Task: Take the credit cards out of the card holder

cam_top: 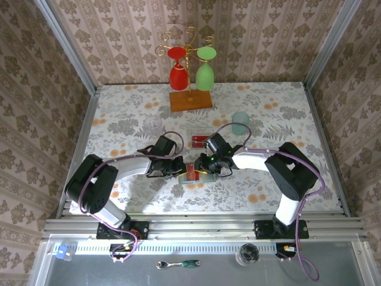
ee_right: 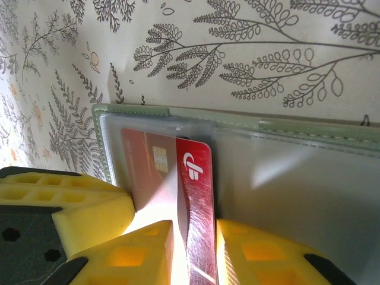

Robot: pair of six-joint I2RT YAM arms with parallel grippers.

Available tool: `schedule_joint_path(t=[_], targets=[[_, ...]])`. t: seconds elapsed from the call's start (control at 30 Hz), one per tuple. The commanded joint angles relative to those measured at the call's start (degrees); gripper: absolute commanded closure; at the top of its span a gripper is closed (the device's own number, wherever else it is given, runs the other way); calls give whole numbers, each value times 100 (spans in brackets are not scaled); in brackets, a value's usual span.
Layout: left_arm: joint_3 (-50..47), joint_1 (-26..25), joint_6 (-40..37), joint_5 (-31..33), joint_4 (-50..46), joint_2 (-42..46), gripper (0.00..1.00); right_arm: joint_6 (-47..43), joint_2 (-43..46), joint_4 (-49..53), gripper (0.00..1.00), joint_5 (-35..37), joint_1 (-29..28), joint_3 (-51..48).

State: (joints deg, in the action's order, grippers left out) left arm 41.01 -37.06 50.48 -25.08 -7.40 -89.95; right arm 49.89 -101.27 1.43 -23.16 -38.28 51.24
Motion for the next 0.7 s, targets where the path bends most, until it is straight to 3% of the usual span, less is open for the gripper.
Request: schedule_joint_path(t=[0.0, 0.67], targets=[[7, 19, -122, 77, -231, -113, 100, 91, 29, -176, 77, -145, 16, -87], [37, 21, -144, 65, -290, -113, 100, 194, 121, -390, 90, -132, 49, -275]])
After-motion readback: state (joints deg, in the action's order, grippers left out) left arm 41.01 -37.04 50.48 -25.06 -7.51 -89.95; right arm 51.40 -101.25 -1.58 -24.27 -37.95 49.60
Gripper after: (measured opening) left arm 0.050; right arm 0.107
